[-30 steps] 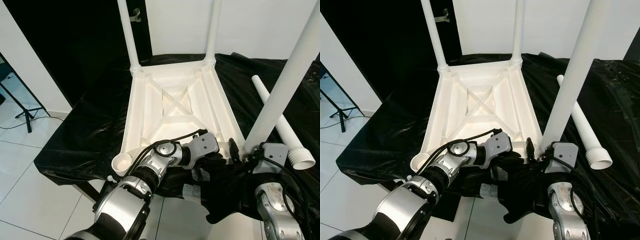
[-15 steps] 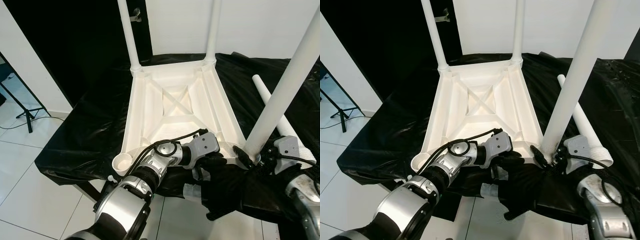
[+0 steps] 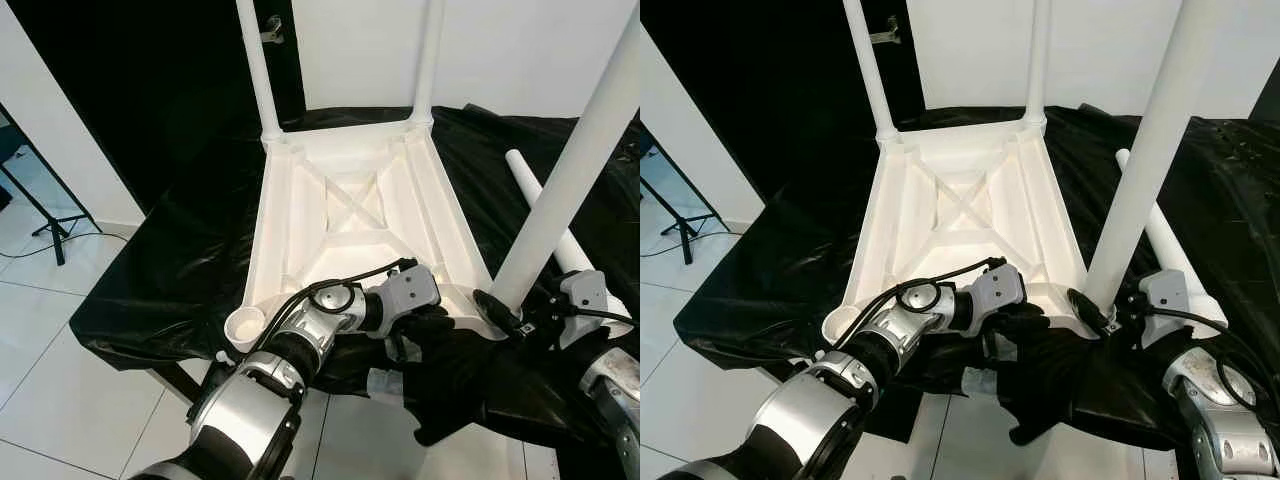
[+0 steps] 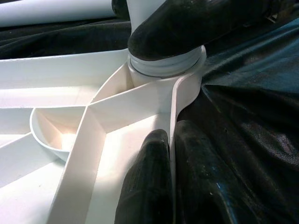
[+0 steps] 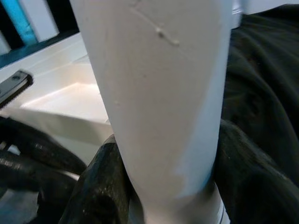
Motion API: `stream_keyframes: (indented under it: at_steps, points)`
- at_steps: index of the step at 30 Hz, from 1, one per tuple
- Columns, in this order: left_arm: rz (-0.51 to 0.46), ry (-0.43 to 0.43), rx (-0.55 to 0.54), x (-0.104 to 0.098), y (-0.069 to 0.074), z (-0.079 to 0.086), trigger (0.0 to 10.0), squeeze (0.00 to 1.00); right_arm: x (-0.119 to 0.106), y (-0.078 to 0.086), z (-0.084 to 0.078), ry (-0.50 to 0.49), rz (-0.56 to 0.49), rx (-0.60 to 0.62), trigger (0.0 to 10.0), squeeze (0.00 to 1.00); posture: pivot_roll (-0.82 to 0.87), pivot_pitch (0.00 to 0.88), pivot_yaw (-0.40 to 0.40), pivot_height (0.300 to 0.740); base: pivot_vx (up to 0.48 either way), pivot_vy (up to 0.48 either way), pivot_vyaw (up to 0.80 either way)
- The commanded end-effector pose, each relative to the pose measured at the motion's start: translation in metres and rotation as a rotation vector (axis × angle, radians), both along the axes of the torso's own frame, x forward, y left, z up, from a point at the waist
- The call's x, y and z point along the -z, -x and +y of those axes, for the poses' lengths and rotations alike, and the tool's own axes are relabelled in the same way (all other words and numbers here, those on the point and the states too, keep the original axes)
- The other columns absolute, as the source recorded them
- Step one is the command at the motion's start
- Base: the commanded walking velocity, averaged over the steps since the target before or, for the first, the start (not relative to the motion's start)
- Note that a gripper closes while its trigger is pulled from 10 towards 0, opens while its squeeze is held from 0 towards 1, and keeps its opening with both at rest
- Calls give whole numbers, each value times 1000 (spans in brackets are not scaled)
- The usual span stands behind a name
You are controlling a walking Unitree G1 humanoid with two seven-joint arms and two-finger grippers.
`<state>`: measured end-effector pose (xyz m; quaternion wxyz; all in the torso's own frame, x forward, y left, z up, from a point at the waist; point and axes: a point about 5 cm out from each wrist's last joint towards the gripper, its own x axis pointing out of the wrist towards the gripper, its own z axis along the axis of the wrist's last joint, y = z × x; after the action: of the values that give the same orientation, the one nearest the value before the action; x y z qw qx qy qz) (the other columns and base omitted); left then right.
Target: Building children table
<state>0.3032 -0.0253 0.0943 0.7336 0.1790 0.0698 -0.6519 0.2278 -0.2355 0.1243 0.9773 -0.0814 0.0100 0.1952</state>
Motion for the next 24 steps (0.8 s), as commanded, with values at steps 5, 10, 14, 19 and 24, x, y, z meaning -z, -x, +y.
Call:
stream_keyframes:
  at_steps: [5,10,14,19,24]
  points:
    - [123,-105,-140,40,10,18,10000,0,25,21,33,-101,-41,289,0,0,38,0,57,740,0,0,0]
    - [123,-100,-143,39,9,17,10000,0,25,23,38,-111,-85,424,0,0,45,0,55,740,0,0,0]
    - [123,-103,-143,40,10,18,10000,0,23,17,33,-109,-106,514,0,0,42,0,59,740,0,0,0]
    - [124,-107,-140,41,10,18,10000,0,20,7,38,-115,-111,533,6235,0,45,0,58,740,0,0,0]
    - [123,-106,-142,40,10,18,10000,0,21,6,43,-118,-99,488,10000,1000,43,0,58,740,0,0,0]
